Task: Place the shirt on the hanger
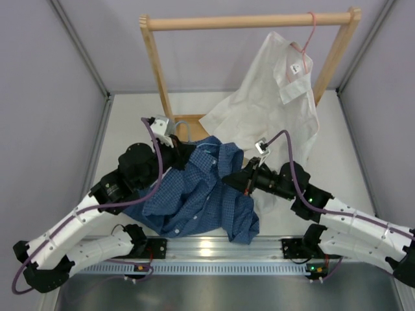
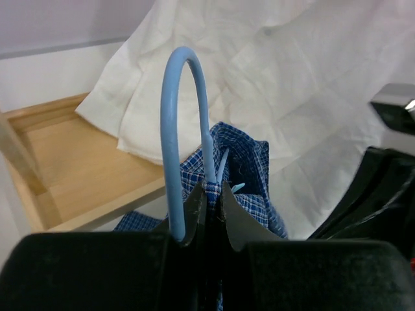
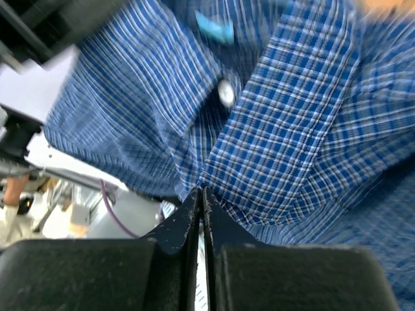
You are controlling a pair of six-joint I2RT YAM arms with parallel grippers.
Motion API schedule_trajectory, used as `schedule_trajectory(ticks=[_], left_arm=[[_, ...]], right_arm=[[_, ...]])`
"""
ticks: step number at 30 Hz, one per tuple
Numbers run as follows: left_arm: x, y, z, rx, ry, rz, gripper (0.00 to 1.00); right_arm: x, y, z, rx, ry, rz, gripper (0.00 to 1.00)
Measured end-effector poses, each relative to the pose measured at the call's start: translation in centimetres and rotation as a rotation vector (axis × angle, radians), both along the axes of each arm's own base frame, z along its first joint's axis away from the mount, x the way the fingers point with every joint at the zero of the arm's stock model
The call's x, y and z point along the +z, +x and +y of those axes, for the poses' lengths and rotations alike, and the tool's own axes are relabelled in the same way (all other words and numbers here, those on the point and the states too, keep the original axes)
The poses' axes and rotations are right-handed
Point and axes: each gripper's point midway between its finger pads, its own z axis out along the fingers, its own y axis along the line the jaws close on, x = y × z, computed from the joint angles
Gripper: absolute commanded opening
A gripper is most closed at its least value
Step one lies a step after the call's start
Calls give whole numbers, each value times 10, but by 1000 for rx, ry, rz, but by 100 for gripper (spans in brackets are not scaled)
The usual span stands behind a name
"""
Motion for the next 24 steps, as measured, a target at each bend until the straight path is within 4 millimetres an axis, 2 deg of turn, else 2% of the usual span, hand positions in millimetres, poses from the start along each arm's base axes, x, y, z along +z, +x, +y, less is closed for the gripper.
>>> schedule_trajectory(ticks=[3,6,7,10,14,15,16,17,20,22,24], left_arm=[[16,-3,-11,-60,-45,-56,0],[28,-10,-23,-152,-66,-144,0],[28,-14,-25,-181,-63,-172,0],[22,-28,-27,-266,-35,-237,0],[25,-47,-29,-369,-15,-300,0],[26,-52,-30,-397,-14,-313,0],[25,-56,-32,-426,-10,-320,0],[25,-61,-35,-459,-5,-326,0],[18,-78,-48,-593,1,-318,0],[12,-88,-60,-691,4,-294,0],[5,-99,-75,-808,7,-253,0]], right_arm=[[-14,-3,8,6,-27,21,0],[-32,5,3,-49,-62,39,15],[-38,6,-2,-71,-79,42,30],[-37,5,-22,-115,-101,10,55],[-3,-10,-55,-132,-110,-104,56],[13,-17,-64,-119,-107,-145,57],[28,-23,-72,-107,-103,-181,66],[45,-31,-79,-93,-86,-219,69],[93,-50,-101,-76,-16,-368,72],[116,-59,-109,-62,10,-447,70],[131,-64,-104,-14,3,-501,68]])
